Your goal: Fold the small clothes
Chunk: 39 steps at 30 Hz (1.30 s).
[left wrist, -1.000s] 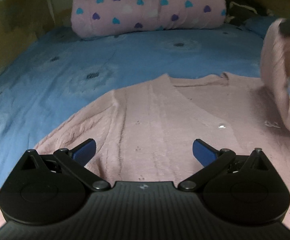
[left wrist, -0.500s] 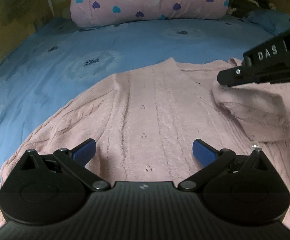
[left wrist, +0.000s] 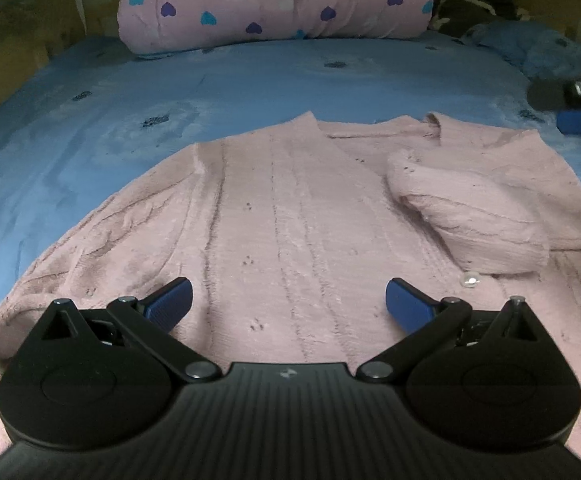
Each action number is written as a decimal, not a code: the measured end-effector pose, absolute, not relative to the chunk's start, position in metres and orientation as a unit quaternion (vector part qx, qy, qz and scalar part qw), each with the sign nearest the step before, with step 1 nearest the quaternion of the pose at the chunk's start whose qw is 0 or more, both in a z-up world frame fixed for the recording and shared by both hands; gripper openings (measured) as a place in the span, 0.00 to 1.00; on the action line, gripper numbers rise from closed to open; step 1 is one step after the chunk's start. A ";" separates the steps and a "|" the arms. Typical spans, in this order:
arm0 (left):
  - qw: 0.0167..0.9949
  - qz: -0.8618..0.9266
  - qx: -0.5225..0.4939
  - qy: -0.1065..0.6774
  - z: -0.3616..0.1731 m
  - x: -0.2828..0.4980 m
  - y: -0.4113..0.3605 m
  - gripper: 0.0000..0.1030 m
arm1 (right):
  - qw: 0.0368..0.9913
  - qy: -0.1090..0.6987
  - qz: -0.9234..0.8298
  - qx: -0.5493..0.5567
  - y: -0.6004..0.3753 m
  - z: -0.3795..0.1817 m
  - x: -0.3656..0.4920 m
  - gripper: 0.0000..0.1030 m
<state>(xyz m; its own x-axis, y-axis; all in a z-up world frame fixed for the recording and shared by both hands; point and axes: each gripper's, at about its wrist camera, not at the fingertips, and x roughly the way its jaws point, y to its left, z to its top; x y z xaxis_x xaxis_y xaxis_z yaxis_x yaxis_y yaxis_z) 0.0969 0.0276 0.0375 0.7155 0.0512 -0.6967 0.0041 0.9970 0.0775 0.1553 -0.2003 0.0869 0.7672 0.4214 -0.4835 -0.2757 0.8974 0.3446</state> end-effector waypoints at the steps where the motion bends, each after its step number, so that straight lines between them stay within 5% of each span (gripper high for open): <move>1: 0.927 0.014 0.038 0.374 0.040 0.096 0.025 1.00 | 0.933 0.284 0.181 0.128 -0.205 0.084 0.153 0.62; 15: 0.944 -0.027 0.057 0.323 0.081 0.083 -0.047 1.00 | 0.930 0.319 0.104 0.153 -0.249 0.050 0.163 0.62; 26: 0.940 -0.057 0.149 0.300 0.055 0.101 -0.136 0.99 | 0.923 0.347 0.094 0.139 -0.259 0.049 0.167 0.62; 39: 0.931 -0.023 0.183 0.316 0.014 0.133 -0.153 0.63 | 0.915 0.361 0.097 0.152 -0.264 0.052 0.169 0.62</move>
<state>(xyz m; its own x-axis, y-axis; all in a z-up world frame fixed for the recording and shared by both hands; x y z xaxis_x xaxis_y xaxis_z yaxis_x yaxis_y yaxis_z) 0.1325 -0.1526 0.0143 0.7988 0.0734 -0.5971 0.1576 0.9323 0.3256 0.1688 -0.2639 0.0520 0.7211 0.2870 -0.6306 -0.0684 0.9352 0.3474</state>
